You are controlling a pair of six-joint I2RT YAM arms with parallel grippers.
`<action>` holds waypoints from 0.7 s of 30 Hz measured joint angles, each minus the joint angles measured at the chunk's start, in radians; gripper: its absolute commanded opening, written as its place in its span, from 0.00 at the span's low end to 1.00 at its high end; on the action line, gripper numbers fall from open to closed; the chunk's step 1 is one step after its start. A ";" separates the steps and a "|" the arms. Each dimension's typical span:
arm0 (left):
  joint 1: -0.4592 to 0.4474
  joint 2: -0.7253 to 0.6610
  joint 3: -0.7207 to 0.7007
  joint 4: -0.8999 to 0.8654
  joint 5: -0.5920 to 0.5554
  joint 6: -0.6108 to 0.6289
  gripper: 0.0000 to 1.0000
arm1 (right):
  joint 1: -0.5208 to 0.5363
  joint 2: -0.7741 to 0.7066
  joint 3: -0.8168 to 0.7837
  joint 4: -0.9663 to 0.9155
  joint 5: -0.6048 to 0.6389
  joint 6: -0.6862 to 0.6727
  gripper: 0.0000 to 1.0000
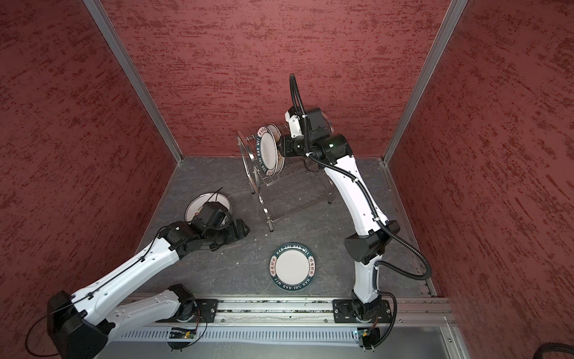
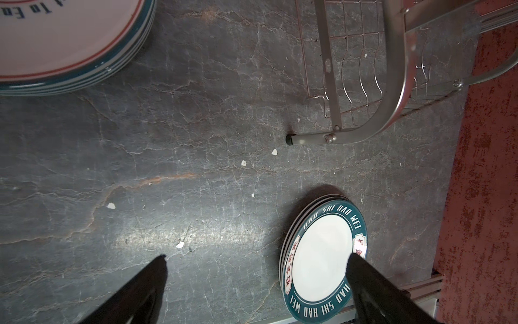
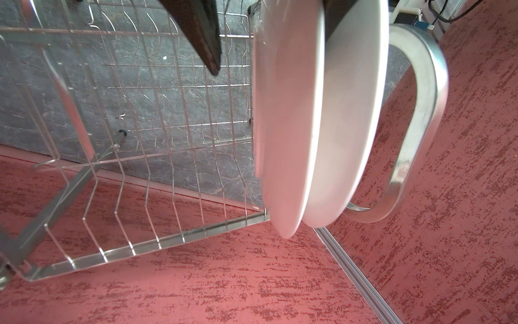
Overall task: Unload the plates from the dish rack
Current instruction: Pick up the plate from the dish rack.
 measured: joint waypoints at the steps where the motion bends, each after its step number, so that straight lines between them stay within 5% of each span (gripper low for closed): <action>1: 0.000 0.000 0.000 0.001 0.001 0.000 0.99 | 0.002 0.003 0.000 0.000 0.003 0.000 0.37; 21: 0.012 0.040 -0.027 0.047 0.020 0.001 1.00 | 0.055 0.023 0.033 -0.058 0.184 -0.009 0.10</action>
